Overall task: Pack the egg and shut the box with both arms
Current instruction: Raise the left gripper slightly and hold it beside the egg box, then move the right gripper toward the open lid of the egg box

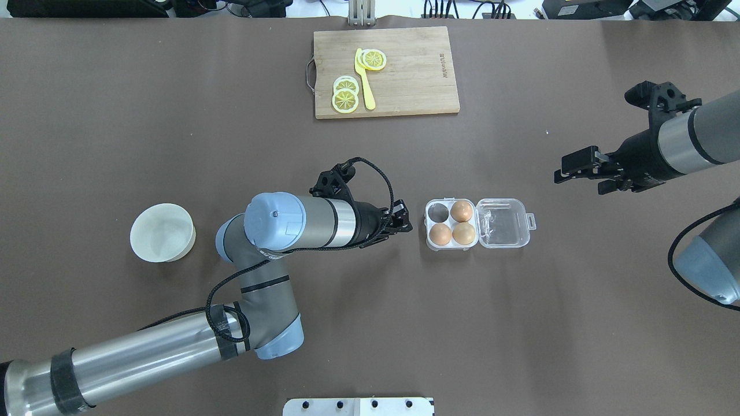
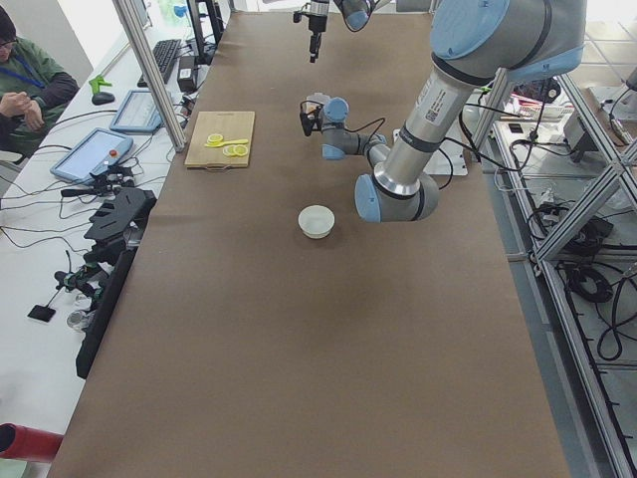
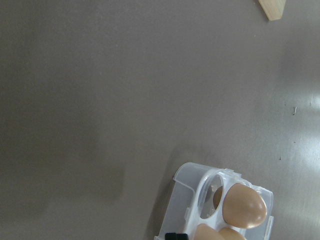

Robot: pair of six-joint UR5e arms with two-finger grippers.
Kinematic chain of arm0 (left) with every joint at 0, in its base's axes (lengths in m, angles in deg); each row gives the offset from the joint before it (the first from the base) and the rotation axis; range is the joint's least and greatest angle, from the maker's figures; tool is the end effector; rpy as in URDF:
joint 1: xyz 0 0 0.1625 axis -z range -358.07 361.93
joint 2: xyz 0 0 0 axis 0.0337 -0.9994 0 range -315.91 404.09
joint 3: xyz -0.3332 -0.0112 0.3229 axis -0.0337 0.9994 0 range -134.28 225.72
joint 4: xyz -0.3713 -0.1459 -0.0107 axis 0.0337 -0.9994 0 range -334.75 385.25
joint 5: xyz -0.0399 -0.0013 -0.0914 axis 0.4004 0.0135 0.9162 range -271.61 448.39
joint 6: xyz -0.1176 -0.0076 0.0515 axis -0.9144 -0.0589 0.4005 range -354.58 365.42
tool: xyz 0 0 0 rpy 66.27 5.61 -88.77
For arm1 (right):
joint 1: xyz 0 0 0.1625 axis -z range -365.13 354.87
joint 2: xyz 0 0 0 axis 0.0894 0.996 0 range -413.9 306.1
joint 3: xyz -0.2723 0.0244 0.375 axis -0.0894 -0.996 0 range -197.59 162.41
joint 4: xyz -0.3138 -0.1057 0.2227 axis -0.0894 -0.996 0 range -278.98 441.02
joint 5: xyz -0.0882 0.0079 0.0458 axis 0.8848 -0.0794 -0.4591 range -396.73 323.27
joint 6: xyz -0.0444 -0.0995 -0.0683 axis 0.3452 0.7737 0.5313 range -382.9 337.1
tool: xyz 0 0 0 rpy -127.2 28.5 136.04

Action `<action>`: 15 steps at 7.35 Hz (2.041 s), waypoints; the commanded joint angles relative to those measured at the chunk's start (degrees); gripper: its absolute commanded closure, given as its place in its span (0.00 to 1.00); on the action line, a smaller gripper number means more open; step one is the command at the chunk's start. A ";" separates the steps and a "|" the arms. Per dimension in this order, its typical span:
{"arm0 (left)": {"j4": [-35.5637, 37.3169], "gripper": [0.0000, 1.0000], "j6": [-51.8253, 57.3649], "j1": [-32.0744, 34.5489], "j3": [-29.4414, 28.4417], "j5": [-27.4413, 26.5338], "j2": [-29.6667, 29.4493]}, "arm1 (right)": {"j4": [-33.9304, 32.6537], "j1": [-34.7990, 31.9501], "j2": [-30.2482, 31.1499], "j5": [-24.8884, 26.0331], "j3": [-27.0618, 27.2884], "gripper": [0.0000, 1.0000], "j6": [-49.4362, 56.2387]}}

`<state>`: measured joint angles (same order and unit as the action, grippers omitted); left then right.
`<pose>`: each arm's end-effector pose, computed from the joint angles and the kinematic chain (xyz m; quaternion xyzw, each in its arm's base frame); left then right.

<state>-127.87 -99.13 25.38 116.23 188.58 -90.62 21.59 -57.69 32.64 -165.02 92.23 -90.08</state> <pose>0.6865 -0.4182 0.2361 -0.0096 0.6969 -0.1741 0.6956 -0.2697 -0.4406 0.4561 0.0302 -0.5173 0.0727 0.8522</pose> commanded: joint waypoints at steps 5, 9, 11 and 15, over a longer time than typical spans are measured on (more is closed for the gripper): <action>2.65 1.00 6.64 -0.25 -3.01 0.00 -2.84 | 17.02 0.18 0.03 -1.26 -9.60 0.01 -6.46; 2.65 1.00 6.73 -0.25 -3.01 -0.08 -3.01 | 44.22 1.49 -0.14 -0.31 -25.53 0.09 -15.25; 2.65 1.00 6.82 -0.25 -3.36 -0.17 -2.93 | 45.79 2.20 -0.06 0.49 -25.80 0.17 -15.69; 2.65 1.00 7.79 -0.43 -3.71 -0.26 -3.10 | 48.79 2.99 -0.06 0.41 -26.33 0.25 -18.51</action>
<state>-125.22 -91.43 25.04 112.55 188.39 -93.63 69.68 -54.88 32.52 -164.61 66.01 -108.38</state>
